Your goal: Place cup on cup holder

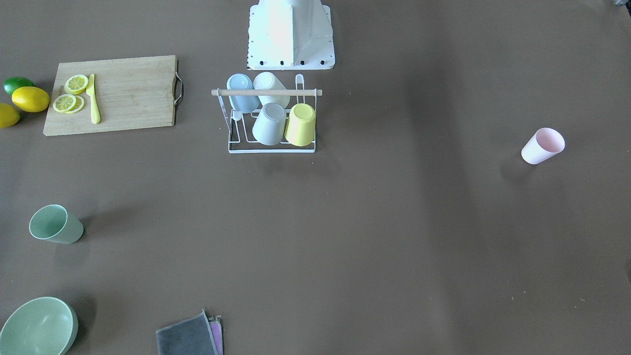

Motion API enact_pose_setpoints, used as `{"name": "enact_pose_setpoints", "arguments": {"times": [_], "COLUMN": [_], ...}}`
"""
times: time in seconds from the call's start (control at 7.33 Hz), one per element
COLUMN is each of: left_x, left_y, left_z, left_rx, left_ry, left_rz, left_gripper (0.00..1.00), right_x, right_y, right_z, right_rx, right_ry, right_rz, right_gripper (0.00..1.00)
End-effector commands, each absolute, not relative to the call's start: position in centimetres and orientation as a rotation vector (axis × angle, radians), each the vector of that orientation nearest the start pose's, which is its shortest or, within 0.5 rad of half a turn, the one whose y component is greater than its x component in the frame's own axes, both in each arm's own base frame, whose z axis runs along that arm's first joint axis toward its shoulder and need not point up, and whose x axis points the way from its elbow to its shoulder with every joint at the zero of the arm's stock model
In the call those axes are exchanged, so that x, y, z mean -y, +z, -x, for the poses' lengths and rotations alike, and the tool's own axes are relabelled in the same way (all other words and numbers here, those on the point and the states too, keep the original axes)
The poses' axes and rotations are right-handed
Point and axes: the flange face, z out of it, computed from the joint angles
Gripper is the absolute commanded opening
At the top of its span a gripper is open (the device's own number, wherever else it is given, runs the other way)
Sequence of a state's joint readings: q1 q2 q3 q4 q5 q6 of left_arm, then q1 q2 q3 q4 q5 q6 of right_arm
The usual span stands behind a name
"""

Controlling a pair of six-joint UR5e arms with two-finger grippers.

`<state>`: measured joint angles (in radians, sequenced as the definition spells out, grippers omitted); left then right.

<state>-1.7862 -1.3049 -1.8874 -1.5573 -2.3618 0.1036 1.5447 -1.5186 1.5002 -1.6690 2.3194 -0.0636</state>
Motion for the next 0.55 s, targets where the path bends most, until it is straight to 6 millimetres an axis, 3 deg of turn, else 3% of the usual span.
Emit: {"name": "enact_pose_setpoints", "arguments": {"times": [0.0, 0.27, 0.41], "left_x": [36.7, 37.3, 37.5], "left_y": [62.2, 62.0, 64.0], "left_z": [13.3, 12.6, 12.5], "left_rx": [-0.772, -0.773, -0.778], "left_ry": [-0.067, -0.039, -0.049], "left_rz": [-0.140, -0.145, -0.117], "left_gripper": [0.99, 0.99, 0.98], "right_x": [50.6, 50.5, 50.5], "right_y": [67.9, 68.4, 68.4], "right_z": [-5.2, -5.2, -5.2], "right_rx": [0.750, 0.750, 0.750], "right_ry": [-0.042, -0.038, -0.038], "right_rz": [0.098, 0.108, 0.108], "right_gripper": [1.00, 1.00, 1.00]}}
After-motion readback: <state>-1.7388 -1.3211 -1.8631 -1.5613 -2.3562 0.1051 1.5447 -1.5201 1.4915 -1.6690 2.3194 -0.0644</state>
